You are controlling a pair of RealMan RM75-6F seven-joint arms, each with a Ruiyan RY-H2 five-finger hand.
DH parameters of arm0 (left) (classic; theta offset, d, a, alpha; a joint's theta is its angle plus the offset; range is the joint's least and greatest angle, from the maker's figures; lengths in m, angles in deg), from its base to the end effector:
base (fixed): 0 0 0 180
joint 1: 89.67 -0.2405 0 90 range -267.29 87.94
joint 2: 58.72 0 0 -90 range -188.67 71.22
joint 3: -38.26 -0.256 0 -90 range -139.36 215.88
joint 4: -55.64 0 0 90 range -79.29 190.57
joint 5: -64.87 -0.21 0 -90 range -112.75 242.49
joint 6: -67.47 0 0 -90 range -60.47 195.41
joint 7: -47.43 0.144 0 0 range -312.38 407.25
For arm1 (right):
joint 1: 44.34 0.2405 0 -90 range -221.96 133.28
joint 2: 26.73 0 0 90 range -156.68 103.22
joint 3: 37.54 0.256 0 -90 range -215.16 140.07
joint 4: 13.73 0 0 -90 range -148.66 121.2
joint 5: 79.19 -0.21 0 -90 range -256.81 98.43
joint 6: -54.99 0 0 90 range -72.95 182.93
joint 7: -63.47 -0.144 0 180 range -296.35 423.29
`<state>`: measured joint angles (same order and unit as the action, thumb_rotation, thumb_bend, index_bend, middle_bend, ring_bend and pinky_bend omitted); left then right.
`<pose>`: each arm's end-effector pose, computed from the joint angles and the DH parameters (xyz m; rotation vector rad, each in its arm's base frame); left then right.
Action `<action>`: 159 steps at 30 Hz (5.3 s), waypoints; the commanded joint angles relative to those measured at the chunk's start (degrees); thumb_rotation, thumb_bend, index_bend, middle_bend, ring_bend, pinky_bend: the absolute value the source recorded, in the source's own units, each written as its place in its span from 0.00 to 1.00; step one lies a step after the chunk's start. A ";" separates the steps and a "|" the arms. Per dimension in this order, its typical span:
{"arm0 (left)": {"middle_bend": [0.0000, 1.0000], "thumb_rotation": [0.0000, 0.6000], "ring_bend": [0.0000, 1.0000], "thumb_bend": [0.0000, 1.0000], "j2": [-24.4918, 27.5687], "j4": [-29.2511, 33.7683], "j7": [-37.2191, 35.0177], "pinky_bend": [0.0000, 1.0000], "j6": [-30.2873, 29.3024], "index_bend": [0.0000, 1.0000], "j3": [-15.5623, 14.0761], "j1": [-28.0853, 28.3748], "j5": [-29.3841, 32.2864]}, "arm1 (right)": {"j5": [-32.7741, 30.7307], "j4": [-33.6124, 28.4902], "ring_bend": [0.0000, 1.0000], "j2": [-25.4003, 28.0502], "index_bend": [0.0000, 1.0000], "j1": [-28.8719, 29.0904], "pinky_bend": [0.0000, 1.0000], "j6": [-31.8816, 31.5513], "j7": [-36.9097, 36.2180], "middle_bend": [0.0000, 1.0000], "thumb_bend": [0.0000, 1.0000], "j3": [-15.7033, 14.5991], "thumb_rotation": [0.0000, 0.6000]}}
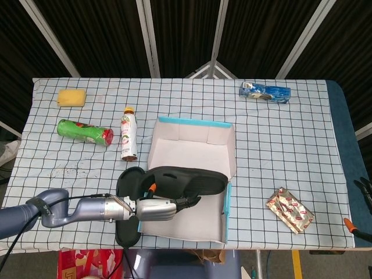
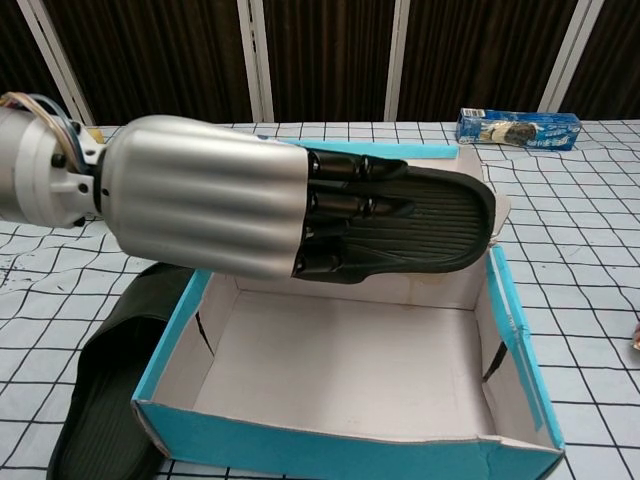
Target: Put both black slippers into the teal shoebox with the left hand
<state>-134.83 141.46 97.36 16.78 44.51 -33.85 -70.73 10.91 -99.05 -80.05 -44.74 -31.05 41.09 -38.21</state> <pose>-0.0565 0.2805 0.0009 -2.0757 1.4466 -0.7976 -0.3524 -0.1386 0.2268 1.3643 -1.0331 0.8942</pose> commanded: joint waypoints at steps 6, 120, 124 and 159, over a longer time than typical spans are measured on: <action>0.48 1.00 0.08 0.33 -4.38 -5.46 -0.81 0.12 -2.02 0.48 -2.49 0.52 0.73 | 0.01 0.23 0.00 -0.07 0.06 0.07 0.01 0.12 -0.20 0.02 0.31 -0.04 1.00; 0.11 1.00 0.00 0.22 9.54 33.19 -22.15 0.06 -6.71 0.01 -1.59 -16.05 96.68 | -0.02 -0.27 0.00 0.40 0.06 0.30 0.01 0.78 -0.90 0.02 0.31 -0.49 1.00; 0.15 1.00 0.00 0.22 7.48 31.60 -19.69 0.06 -7.03 0.01 -2.15 -14.03 100.11 | -0.04 -0.22 0.00 0.37 0.06 0.39 0.01 0.98 -0.92 0.02 0.31 -0.51 1.00; 0.34 1.00 0.00 0.22 -2.40 22.46 -14.61 0.06 -12.00 0.31 -4.67 -9.66 102.12 | -0.02 -0.90 0.00 0.63 0.06 0.59 0.01 1.65 0.03 0.02 0.31 -0.73 1.00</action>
<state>-137.17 164.05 82.49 5.24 39.74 -43.50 31.72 10.88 -99.94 -79.42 -44.13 -29.39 41.13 -38.94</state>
